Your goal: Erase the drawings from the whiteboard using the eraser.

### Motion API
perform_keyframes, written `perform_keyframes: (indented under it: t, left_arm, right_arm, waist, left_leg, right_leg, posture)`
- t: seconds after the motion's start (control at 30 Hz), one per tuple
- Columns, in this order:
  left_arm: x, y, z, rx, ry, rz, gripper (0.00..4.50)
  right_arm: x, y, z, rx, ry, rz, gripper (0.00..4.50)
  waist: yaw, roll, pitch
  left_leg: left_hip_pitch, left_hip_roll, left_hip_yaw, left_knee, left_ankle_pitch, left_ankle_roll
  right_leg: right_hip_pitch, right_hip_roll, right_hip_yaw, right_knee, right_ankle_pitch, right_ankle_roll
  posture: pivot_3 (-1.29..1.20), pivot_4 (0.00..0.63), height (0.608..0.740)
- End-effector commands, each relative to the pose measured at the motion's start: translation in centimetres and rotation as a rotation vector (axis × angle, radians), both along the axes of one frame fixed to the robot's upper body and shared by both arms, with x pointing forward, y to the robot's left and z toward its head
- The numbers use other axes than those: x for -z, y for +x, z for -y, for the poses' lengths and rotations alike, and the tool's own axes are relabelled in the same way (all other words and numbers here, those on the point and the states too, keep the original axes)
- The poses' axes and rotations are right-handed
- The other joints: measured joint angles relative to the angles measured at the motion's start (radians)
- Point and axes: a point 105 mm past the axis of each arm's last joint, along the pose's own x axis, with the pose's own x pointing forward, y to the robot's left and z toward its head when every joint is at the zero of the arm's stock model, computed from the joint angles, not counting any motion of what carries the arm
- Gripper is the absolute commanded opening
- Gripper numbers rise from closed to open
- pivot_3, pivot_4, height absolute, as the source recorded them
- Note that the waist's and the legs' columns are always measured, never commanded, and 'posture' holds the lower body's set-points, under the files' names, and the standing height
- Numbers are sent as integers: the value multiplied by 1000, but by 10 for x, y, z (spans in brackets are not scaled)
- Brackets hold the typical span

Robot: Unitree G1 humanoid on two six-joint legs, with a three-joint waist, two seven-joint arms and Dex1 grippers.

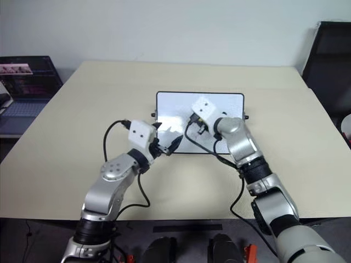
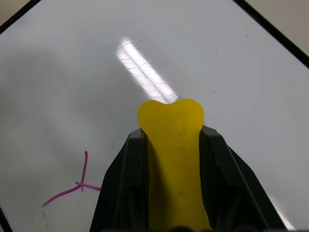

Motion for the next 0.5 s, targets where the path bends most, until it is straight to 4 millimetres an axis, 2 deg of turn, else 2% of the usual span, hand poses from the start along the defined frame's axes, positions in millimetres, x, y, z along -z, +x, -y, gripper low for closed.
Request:
perform_keyframes:
  t: [0.03,0.13,0.23,0.5]
  left_arm:
    - [-12,1,8,35,-14,49,4500]
    - [-12,2,9,42,-13,49,4500]
    - [-12,3,10,51,-10,48,4500]
    - [-12,1,8,58,-8,48,4500]
  right_arm:
    - [-22,-4,8,29,32,45,1063]
    - [-26,-9,11,40,45,44,1063]
    - [-29,-15,17,67,79,22,1063]
    - [-41,-38,33,115,188,-43,1063]
  waist:
    - [3,0,0]
    - [9,0,0]
    - [11,0,0]
    - [18,0,0]
  left_leg:
    - [0,0,0,0,0,0]
    - [-6,-1,-2,-1,-2,-2]
    - [-16,-1,-2,0,-2,-2]
    - [-16,-1,-2,0,-2,-2]
  right_leg:
    - [0,0,-1,0,0,0]
    - [-3,-1,-2,-2,0,0]
    - [-15,-1,-3,0,-1,0]
    - [-16,-1,-3,-1,-1,0]
  posture:
    - [0,150,740]
    - [0,150,740]
    - [0,150,740]
    - [0,150,740]
